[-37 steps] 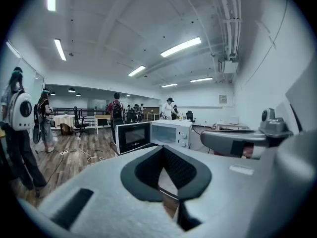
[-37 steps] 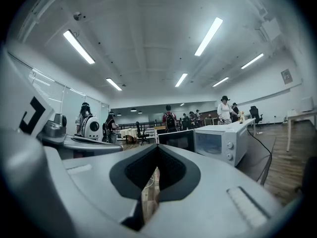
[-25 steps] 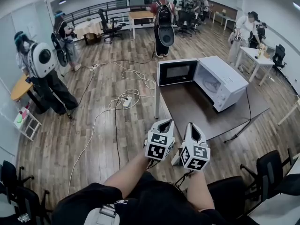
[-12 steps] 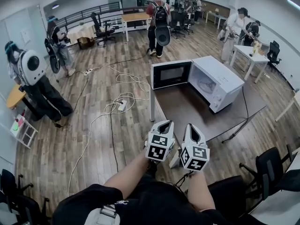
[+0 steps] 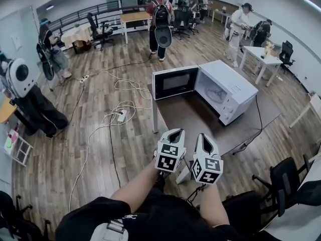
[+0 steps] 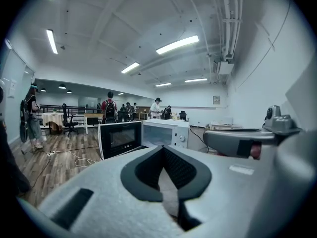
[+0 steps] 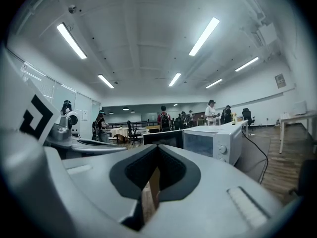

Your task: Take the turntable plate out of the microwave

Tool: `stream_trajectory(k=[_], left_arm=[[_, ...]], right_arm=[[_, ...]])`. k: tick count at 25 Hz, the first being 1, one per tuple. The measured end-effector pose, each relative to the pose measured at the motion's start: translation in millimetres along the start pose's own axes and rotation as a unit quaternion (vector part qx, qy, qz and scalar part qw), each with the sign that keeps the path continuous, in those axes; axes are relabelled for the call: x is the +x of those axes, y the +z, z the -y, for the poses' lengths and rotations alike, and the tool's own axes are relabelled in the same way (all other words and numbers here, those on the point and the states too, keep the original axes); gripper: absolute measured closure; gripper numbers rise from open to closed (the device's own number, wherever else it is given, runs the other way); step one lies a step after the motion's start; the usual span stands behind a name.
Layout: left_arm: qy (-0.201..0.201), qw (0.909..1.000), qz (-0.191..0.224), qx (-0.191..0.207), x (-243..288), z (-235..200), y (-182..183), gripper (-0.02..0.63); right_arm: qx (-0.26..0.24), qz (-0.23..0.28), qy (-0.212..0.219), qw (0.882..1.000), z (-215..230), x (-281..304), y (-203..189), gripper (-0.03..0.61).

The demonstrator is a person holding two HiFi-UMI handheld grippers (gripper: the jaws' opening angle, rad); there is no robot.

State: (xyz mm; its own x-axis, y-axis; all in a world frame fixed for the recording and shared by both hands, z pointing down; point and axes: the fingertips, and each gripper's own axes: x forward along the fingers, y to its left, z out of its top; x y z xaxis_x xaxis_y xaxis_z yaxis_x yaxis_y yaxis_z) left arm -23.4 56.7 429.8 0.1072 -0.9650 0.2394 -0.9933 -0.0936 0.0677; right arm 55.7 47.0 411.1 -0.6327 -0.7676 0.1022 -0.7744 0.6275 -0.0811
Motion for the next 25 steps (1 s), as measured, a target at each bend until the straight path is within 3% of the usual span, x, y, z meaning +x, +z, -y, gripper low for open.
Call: stream_trajectory(k=[14, 25], left_arm=[[-0.034, 0.9993, -0.014, -0.011, 114, -51, 24, 0.611], [-0.085, 0.9956, -0.032, -0.022, 214, -81, 38, 0.611]], right_arm=[[-0.01, -0.022, -0.035, 0.999, 41, 109, 7, 0.571], [-0.013, -0.038, -0.09, 0.995, 85, 189, 15, 0.571]])
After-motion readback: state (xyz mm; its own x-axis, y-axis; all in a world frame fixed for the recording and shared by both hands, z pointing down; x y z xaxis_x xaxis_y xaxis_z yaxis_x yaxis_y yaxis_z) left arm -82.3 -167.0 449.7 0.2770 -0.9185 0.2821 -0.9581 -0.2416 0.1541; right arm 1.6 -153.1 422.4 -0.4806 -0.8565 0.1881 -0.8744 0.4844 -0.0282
